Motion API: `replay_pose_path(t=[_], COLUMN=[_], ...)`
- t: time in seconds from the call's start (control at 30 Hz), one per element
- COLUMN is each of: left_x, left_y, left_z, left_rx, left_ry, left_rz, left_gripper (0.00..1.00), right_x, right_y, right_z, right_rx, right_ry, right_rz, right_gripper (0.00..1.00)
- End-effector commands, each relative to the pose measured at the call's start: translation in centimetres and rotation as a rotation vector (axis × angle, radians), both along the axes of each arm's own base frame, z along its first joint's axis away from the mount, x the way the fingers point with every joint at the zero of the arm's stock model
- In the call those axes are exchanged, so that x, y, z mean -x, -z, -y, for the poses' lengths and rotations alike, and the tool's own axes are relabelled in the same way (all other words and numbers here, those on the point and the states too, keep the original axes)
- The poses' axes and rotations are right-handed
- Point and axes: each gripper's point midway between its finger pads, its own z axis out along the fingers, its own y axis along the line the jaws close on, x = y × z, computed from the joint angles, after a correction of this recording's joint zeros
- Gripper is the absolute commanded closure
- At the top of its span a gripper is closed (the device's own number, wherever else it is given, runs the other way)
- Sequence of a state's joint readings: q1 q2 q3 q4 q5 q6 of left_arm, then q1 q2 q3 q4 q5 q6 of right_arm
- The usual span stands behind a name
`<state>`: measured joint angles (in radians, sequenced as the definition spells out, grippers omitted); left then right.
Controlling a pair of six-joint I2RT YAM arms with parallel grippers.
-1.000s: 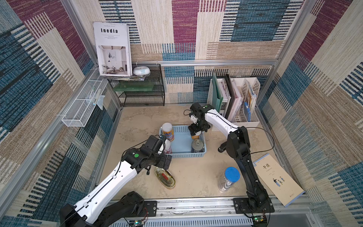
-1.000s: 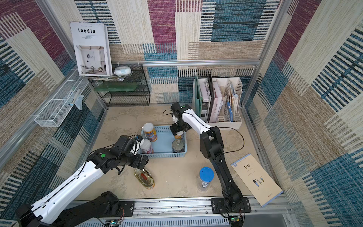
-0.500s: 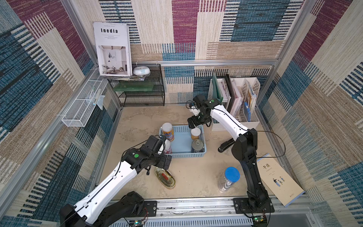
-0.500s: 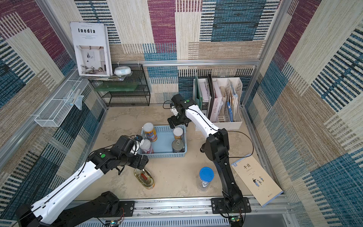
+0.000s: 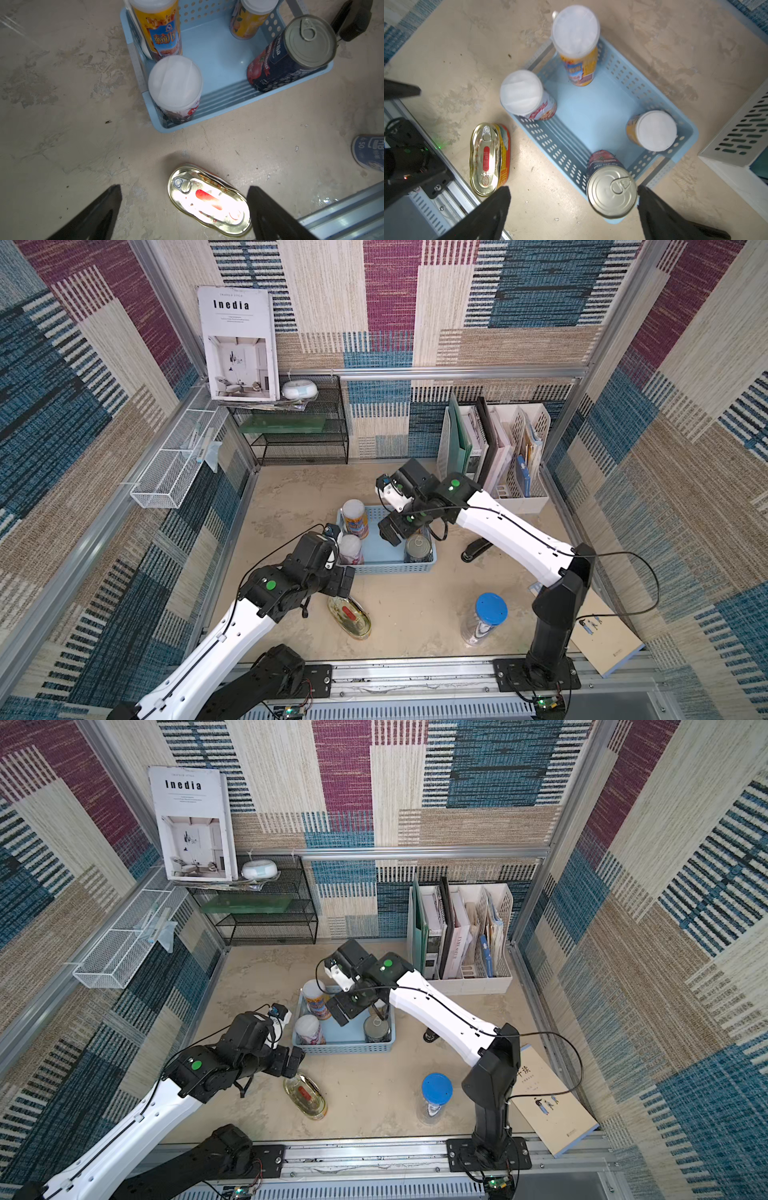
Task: Put the canned food in the basket
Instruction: Pick up the canned food from the center of the board.
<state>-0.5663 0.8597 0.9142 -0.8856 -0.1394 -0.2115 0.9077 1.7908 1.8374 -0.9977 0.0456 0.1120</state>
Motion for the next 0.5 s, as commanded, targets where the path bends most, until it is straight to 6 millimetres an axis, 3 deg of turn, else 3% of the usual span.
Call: replay_pose_path(t=[0.0, 0.27, 0.47], left_x=[-0.6, -0.6, -0.9], left_y=[-1.2, -2.2, -2.2], left_z=[-1.1, -2.9, -4.1], left_rx=[-0.007, -0.030, -0.067], left_ry=[-0.063, -0.138, -0.194], left_rz=[0.072, 0.131, 0.134], left_gripper=[0.01, 0.01, 0.01], right_x=[1.6, 10.9, 16.1], right_y=[0.5, 5.4, 9.8], right_z=[-0.9, -3.7, -5.9], right_rx=[-0.055, -0.022, 0.070], right_ry=[0.049, -0.042, -0.093], right_rz=[0.055, -0.016, -0.074], right_gripper=[0.01, 0.01, 0.01])
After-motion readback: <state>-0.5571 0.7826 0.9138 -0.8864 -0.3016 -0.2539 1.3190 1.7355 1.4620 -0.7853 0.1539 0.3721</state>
